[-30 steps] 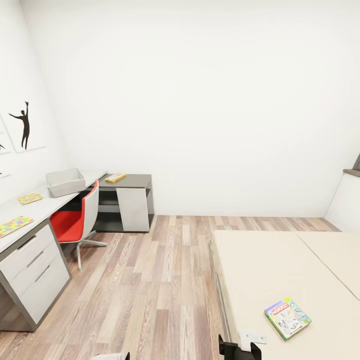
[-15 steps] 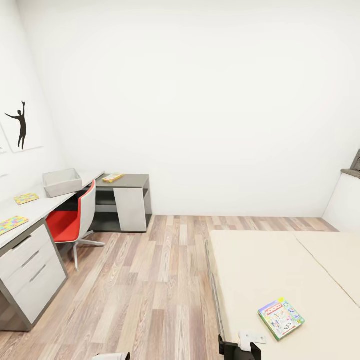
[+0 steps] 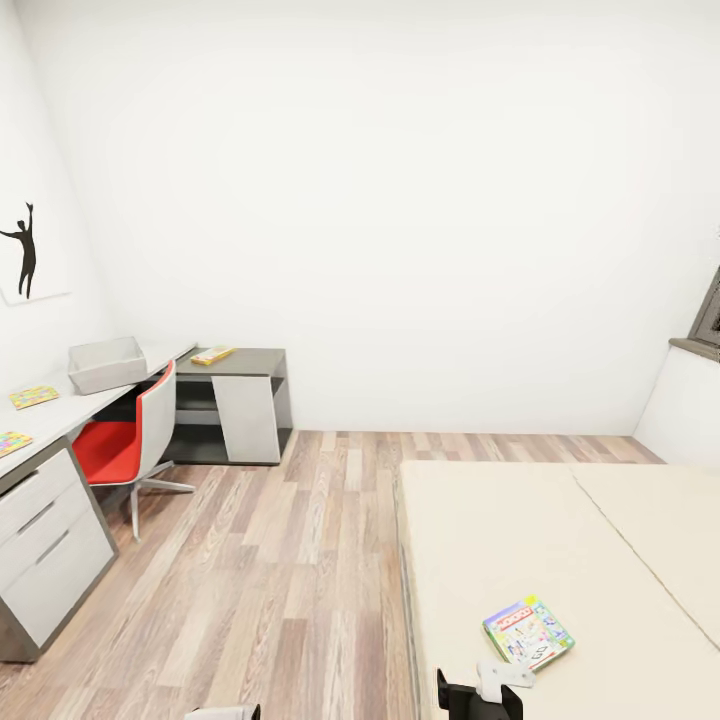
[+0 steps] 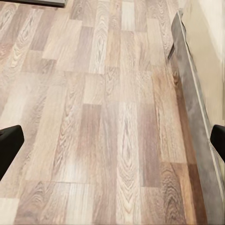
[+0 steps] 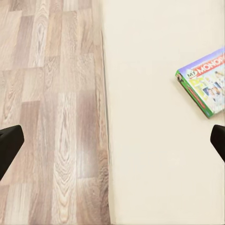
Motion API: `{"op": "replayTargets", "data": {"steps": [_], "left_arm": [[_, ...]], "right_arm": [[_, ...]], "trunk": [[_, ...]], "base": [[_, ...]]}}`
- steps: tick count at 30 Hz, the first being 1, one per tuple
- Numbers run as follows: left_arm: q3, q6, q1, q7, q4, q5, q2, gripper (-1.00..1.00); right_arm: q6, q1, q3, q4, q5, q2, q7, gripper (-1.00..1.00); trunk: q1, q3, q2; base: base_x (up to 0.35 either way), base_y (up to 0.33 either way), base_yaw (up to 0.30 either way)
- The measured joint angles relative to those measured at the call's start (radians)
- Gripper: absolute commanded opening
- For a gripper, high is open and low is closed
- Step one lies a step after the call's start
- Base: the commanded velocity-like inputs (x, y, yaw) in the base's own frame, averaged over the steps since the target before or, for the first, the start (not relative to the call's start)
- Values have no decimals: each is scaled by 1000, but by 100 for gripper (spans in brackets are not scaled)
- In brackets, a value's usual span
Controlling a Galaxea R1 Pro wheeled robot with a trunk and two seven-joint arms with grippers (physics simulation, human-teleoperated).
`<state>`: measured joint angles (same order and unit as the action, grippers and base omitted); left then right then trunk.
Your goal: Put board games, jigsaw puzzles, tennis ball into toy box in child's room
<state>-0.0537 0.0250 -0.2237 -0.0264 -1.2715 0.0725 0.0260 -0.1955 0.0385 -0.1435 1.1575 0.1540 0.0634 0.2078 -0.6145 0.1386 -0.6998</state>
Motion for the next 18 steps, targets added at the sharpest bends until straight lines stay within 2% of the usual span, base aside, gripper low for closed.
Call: {"op": "replayTargets", "data": {"steps": [18], "left_arm": [[1,0,0,0,3,0,0,100]], "right_arm": [[0,0,0,0,0,0,0,100]], "trunk": [[0,0,0]], "base": [[0,-68,0]]}}
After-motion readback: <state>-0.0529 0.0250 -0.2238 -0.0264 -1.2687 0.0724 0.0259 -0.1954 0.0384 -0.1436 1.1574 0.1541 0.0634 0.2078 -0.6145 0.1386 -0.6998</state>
